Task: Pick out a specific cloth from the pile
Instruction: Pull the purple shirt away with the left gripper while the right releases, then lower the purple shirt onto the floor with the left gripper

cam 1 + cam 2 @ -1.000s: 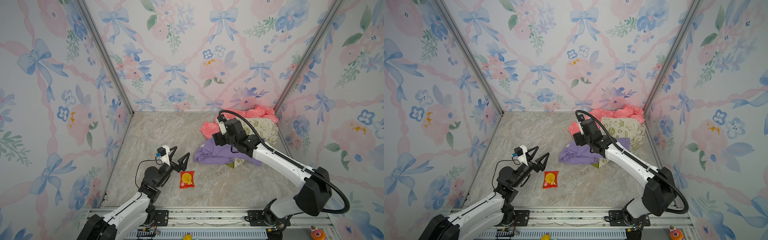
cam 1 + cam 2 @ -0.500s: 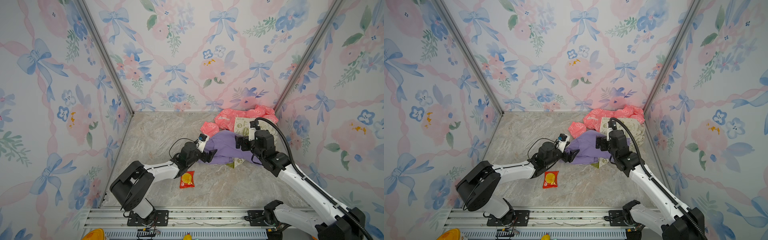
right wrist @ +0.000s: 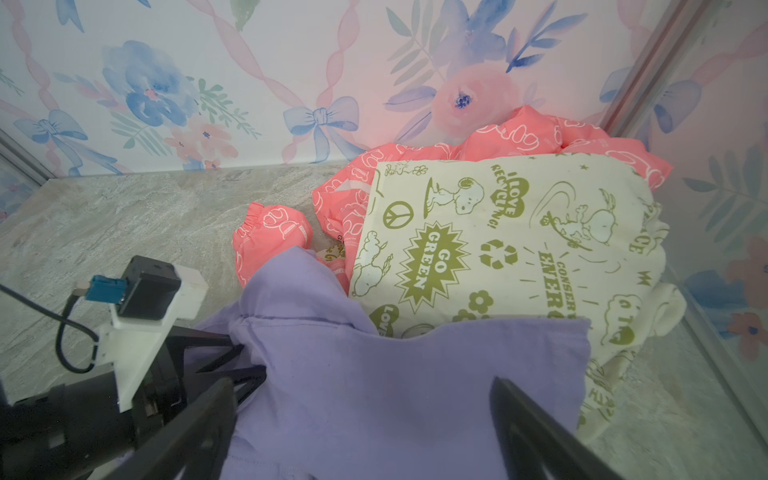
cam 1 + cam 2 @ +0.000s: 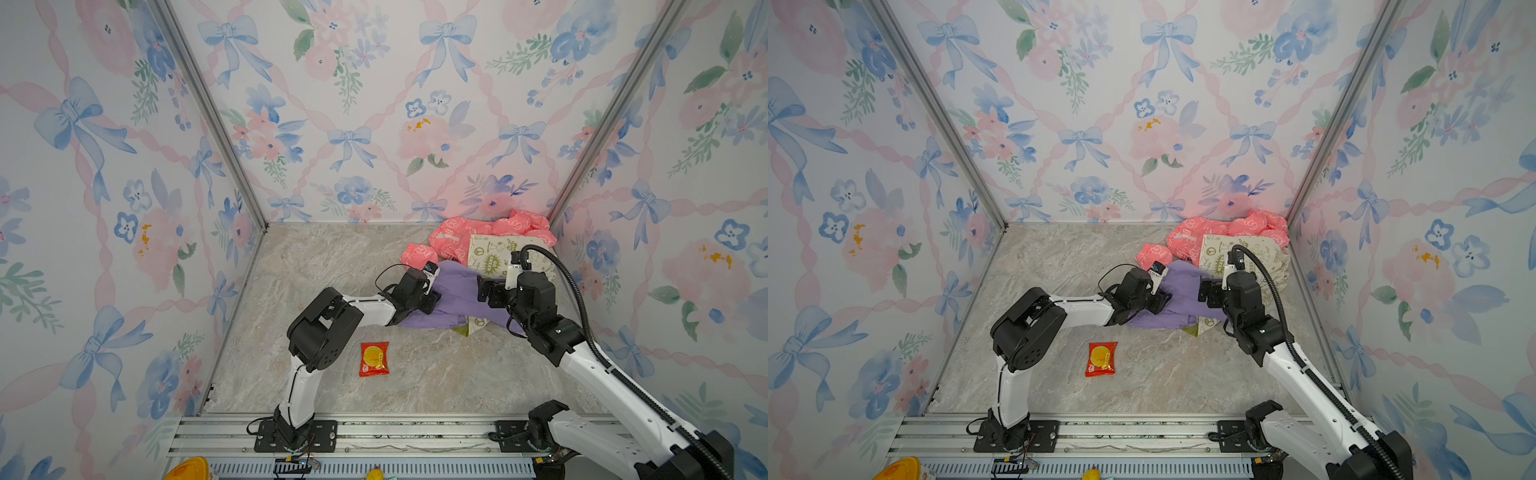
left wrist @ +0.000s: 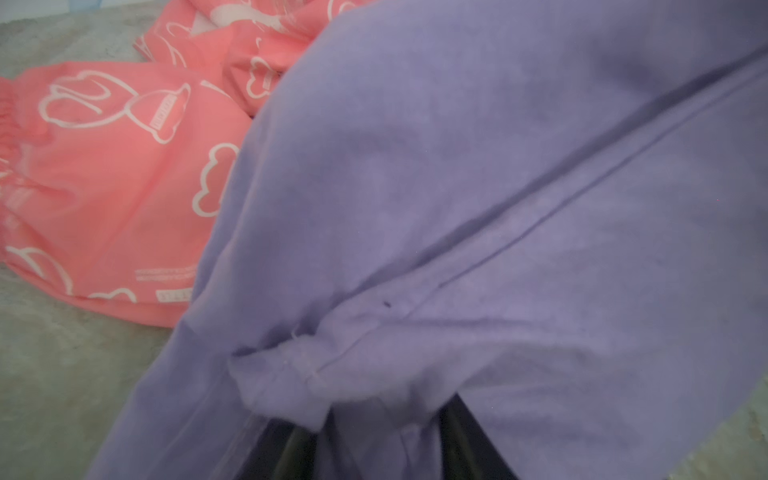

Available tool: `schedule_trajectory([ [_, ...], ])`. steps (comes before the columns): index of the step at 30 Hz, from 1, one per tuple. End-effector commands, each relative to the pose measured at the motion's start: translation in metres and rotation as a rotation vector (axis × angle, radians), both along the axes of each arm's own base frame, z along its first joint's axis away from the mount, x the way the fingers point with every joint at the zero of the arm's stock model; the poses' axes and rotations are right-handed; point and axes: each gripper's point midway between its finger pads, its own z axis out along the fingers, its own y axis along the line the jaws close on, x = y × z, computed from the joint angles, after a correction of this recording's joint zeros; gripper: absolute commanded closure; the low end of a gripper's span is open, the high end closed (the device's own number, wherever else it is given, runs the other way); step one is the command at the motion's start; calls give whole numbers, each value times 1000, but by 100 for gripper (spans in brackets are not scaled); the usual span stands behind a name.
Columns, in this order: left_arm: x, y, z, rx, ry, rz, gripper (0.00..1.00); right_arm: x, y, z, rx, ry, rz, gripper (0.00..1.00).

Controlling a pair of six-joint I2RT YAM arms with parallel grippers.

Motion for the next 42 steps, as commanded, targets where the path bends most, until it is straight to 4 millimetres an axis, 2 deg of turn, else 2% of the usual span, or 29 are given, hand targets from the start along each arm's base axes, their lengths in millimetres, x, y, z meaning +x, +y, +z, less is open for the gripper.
schedule_trajectory([
  [1, -5, -3, -8, 15, 59, -9, 83, 0, -4, 4, 33, -34, -20, 3],
  [3, -3, -2, 8, -7, 29, -4, 99, -2, -6, 5, 36, -44, -26, 3],
  [7, -4, 6, 64, -87, -82, 16, 100, -6, -14, 8, 44, -75, -53, 3],
  [12, -8, 30, 145, -163, -234, 61, 100, -11, -20, 9, 58, -108, -72, 3],
  [16, -13, 55, 202, -217, -333, 111, 100, -14, -21, 8, 65, -118, -73, 3],
  [21, -10, 99, 269, -271, -447, 209, 100, -16, -21, 8, 69, -126, -70, 3],
  [27, 13, 167, 339, -312, -556, 373, 100, -17, -21, 8, 74, -132, -67, 3],
  [29, 21, 188, 357, -307, -592, 429, 100, -16, -20, 8, 76, -130, -62, 3],
  [33, 45, 229, 376, -302, -628, 526, 100, -15, -15, 5, 86, -120, -39, 3],
  [36, 68, 255, 373, -304, -611, 579, 100, -13, -8, 3, 97, -115, -8, 3],
  [39, 85, 275, 355, -271, -585, 644, 100, -13, 1, 4, 112, -119, 39, 3],
  [42, 96, 296, 313, -236, -528, 738, 100, -14, 10, 6, 125, -126, 86, 3],
])
